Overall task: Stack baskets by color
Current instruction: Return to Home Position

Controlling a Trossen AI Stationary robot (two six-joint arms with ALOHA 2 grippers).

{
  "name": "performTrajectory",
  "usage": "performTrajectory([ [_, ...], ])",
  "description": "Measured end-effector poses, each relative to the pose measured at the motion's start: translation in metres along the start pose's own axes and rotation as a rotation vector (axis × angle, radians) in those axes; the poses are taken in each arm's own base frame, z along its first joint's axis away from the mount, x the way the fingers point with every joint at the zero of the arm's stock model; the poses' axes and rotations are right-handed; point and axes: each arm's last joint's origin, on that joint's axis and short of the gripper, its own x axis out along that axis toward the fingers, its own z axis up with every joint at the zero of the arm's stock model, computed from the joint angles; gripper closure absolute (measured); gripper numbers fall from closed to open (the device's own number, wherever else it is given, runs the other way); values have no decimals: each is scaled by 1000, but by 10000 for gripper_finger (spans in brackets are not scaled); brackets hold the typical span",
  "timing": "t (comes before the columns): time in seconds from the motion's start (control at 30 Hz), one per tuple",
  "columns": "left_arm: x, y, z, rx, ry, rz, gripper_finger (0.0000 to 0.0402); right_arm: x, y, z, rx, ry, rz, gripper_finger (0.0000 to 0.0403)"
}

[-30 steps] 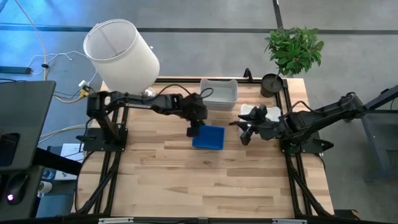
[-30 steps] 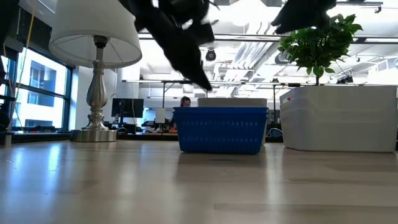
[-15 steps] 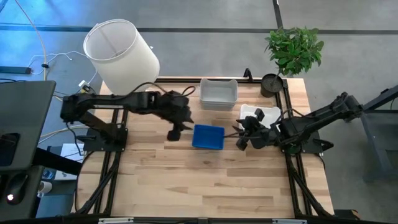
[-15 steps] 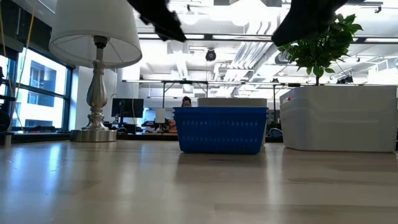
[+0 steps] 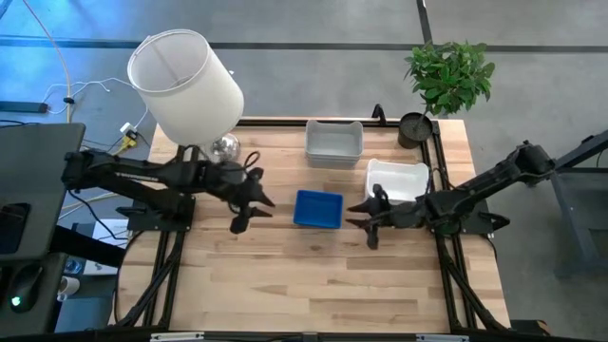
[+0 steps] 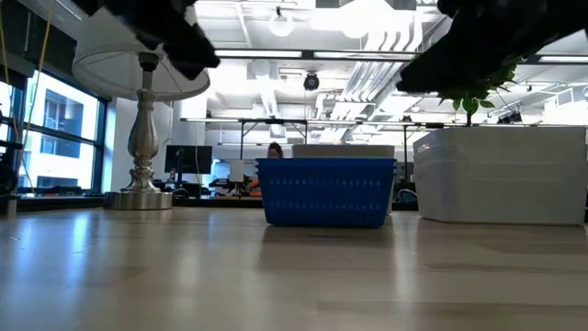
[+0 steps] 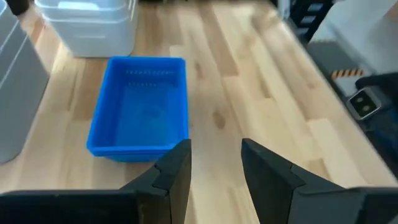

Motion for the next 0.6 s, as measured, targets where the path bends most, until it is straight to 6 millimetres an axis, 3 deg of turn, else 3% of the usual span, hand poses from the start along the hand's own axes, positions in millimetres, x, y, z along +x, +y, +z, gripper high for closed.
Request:
performTrajectory([
  [0.3,-11,-15,-51,-47,-181,-33,275,-3,-18,5,-71,-89,55,268],
  [0.6,-27,-22,-95,-92,-275,12,275,-31,-46,23,-94,-148,32,268],
])
